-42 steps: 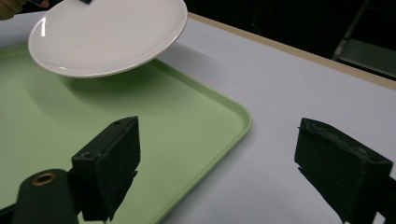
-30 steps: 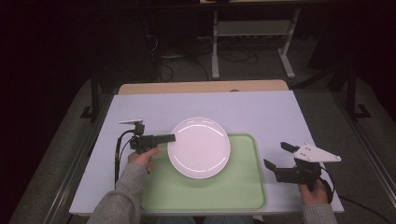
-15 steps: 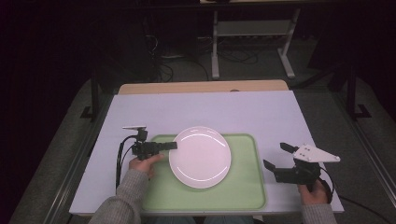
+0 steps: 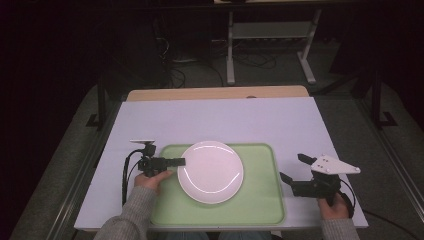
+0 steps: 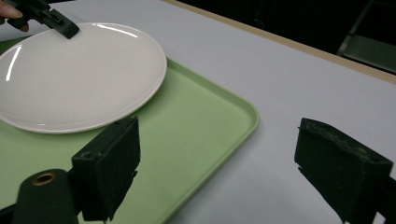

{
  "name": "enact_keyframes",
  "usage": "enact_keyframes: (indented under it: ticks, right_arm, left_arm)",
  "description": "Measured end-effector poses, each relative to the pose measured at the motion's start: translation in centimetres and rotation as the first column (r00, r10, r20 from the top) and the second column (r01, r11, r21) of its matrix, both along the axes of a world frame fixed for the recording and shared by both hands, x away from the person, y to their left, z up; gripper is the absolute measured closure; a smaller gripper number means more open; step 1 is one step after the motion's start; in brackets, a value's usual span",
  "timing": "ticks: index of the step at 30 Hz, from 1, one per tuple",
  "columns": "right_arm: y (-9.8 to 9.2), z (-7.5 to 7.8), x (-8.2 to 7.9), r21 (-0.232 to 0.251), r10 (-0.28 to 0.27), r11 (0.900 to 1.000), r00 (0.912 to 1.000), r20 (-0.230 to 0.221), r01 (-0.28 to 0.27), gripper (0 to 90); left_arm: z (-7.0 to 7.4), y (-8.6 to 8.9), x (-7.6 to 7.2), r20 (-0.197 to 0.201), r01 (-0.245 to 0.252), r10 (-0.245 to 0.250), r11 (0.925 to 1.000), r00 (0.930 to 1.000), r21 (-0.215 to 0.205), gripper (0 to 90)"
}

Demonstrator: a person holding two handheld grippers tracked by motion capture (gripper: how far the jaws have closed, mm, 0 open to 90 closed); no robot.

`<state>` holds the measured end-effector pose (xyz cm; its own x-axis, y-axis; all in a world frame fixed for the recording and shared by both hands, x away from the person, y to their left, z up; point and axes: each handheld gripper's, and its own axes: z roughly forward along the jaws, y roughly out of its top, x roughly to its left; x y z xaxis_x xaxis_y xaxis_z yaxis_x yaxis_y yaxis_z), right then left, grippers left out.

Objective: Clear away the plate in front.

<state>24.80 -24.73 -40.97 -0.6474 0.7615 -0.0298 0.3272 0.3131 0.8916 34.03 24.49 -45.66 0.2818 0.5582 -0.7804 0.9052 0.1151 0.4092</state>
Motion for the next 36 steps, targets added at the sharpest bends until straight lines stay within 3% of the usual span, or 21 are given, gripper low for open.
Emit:
enact_keyframes:
  ticks: [11,18,21,26,27,36]
  right_arm:
    - [0.2,0.0,-0.1,-0.007,-0.003,1.0,1.0,0.002,0.003,13.4]
    - [0.1,0.0,0.0,-0.009,-0.007,1.0,1.0,-0.004,0.007,13.4]
    - [0.2,-0.1,0.0,-0.013,-0.005,1.0,1.0,-0.006,0.005,13.5]
    - [0.2,-0.1,0.0,-0.013,-0.005,1.0,1.0,-0.006,0.004,13.4]
    - [0.2,-0.1,0.0,-0.012,-0.005,1.0,1.0,-0.005,0.005,13.5]
    - [0.3,-0.1,0.0,-0.014,-0.002,1.0,1.0,-0.004,0.002,13.5]
  left_arm:
    - [0.7,-0.3,-0.7,0.031,0.033,-0.035,0.9974,0.9989,0.064,84.0]
    - [0.5,-0.2,-1.0,0.023,0.046,-0.048,0.9953,0.9986,0.085,82.4]
    - [0.3,-0.2,-1.2,0.019,0.053,-0.056,0.9909,0.9983,0.124,80.7]
    - [0.4,-0.3,-1.3,0.022,0.059,-0.063,0.9878,0.9978,0.144,79.6]
    - [0.5,-0.4,-1.4,0.026,0.063,-0.068,0.9834,0.9973,0.17,79.0]
    - [0.6,-0.7,-1.8,0.036,0.073,-0.082,0.9758,0.9959,0.206,77.6]
